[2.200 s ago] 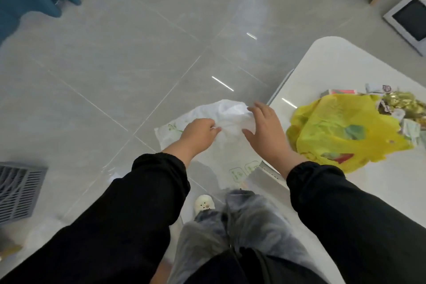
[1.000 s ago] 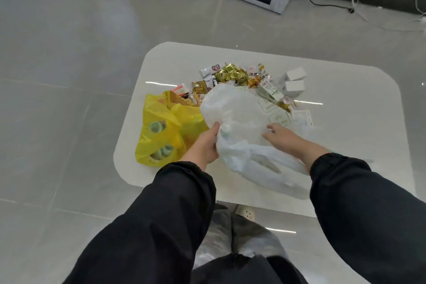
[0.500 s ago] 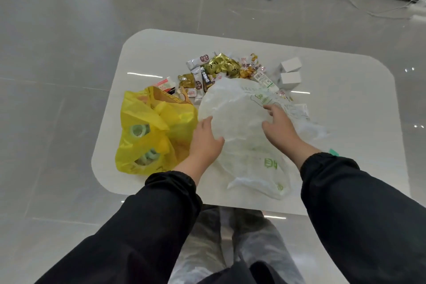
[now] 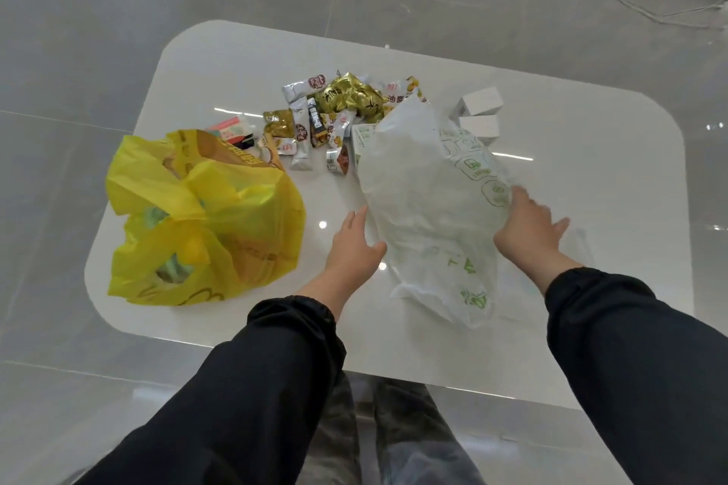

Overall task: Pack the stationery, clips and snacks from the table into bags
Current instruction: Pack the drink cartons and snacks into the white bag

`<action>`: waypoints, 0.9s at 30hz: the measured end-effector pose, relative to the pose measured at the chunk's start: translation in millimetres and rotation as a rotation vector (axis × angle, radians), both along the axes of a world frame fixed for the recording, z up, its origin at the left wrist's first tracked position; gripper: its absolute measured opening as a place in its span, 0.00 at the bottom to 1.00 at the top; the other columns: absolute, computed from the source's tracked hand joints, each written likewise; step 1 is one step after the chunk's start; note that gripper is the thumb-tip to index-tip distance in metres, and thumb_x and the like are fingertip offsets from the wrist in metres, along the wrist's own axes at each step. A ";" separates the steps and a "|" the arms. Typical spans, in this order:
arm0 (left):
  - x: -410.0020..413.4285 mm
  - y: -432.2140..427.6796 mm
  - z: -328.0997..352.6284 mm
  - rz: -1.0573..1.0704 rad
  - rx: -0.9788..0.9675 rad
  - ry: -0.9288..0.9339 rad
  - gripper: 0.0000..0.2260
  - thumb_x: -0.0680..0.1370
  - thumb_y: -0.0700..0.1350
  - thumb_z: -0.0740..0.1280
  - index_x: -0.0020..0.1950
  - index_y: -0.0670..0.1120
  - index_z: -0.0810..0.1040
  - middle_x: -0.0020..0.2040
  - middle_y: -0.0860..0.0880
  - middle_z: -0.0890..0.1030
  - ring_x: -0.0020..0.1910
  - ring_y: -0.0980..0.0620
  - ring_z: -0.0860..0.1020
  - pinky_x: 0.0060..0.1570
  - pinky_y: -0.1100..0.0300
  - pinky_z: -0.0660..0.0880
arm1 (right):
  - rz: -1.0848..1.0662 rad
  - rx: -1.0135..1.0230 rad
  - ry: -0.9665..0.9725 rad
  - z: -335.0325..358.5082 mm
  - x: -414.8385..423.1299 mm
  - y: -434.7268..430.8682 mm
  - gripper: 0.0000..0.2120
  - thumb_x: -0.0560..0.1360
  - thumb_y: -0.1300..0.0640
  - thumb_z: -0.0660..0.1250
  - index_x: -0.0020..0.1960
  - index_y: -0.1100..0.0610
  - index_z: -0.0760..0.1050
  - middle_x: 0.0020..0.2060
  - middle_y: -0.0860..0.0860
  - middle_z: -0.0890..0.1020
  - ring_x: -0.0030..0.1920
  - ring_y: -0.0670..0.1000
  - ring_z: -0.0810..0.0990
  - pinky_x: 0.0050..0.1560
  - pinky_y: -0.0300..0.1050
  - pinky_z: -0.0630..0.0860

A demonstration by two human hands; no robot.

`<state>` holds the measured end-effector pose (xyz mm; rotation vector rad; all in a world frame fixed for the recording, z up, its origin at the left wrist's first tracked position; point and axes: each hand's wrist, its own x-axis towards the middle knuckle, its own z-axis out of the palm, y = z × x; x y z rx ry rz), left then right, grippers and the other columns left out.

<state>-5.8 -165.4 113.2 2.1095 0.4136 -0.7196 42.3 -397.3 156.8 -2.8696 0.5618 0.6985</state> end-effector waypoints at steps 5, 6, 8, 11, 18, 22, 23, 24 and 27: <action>-1.6 -8.4 16.3 0.114 -0.095 -0.152 0.35 0.77 0.48 0.68 0.78 0.50 0.52 0.77 0.51 0.57 0.75 0.52 0.56 0.73 0.55 0.56 | 0.129 0.369 0.037 0.9 -6.4 12.3 0.11 0.75 0.63 0.61 0.35 0.59 0.73 0.32 0.54 0.76 0.39 0.58 0.77 0.32 0.43 0.66; -4.0 -7.5 21.9 0.086 -0.089 -0.185 0.37 0.76 0.50 0.69 0.78 0.51 0.51 0.77 0.52 0.56 0.75 0.53 0.55 0.74 0.55 0.55 | 0.156 0.430 0.039 4.5 -8.4 18.4 0.12 0.77 0.61 0.61 0.35 0.60 0.74 0.32 0.55 0.76 0.37 0.56 0.75 0.31 0.43 0.66; -14.8 -8.5 32.8 -0.030 -0.083 -0.194 0.42 0.72 0.54 0.73 0.78 0.52 0.50 0.77 0.52 0.55 0.75 0.54 0.54 0.73 0.56 0.55 | 0.132 0.566 0.015 15.5 -11.7 31.0 0.15 0.78 0.61 0.60 0.33 0.60 0.74 0.30 0.54 0.75 0.33 0.53 0.71 0.31 0.43 0.64; -38.1 -21.1 40.6 -0.128 -0.115 -0.135 0.50 0.67 0.56 0.76 0.78 0.49 0.48 0.77 0.51 0.55 0.75 0.53 0.54 0.70 0.61 0.53 | -0.026 0.727 -0.022 28.2 -12.0 45.5 0.19 0.79 0.60 0.58 0.28 0.56 0.64 0.26 0.52 0.67 0.30 0.51 0.67 0.32 0.44 0.66; -45.2 -61.6 40.3 0.080 -0.024 -0.248 0.41 0.69 0.55 0.75 0.75 0.47 0.59 0.73 0.49 0.65 0.72 0.52 0.61 0.71 0.55 0.61 | -0.331 1.003 0.137 40.5 -8.2 59.3 0.12 0.80 0.56 0.58 0.42 0.60 0.74 0.42 0.60 0.76 0.44 0.58 0.79 0.47 0.56 0.79; -44.0 -70.0 39.7 0.237 -0.013 -0.308 0.17 0.72 0.47 0.73 0.59 0.46 0.77 0.56 0.52 0.77 0.57 0.54 0.72 0.56 0.64 0.69 | -0.368 1.049 0.148 44.9 -8.5 56.3 0.12 0.81 0.57 0.58 0.46 0.62 0.76 0.44 0.60 0.81 0.45 0.59 0.81 0.44 0.52 0.80; -43.8 -69.0 40.5 0.247 -0.025 -0.302 0.12 0.73 0.47 0.72 0.54 0.46 0.79 0.51 0.52 0.78 0.52 0.54 0.74 0.50 0.66 0.68 | -0.361 1.037 0.133 44.6 -8.8 54.3 0.12 0.81 0.57 0.58 0.47 0.63 0.76 0.44 0.60 0.80 0.45 0.59 0.81 0.44 0.53 0.81; -43.3 -66.7 41.4 0.267 -0.058 -0.274 0.07 0.73 0.46 0.72 0.49 0.46 0.81 0.46 0.53 0.79 0.46 0.56 0.75 0.45 0.68 0.68 | -0.346 1.019 0.110 43.9 -9.7 51.4 0.13 0.80 0.56 0.59 0.48 0.65 0.76 0.44 0.60 0.80 0.45 0.58 0.81 0.46 0.55 0.80; -41.1 -53.8 44.2 0.308 -0.154 -0.198 0.07 0.73 0.44 0.72 0.36 0.45 0.79 0.32 0.53 0.76 0.31 0.58 0.71 0.33 0.71 0.65 | -0.298 1.009 0.050 45.1 -15.8 39.8 0.16 0.79 0.50 0.63 0.49 0.64 0.77 0.45 0.57 0.82 0.47 0.57 0.82 0.52 0.57 0.79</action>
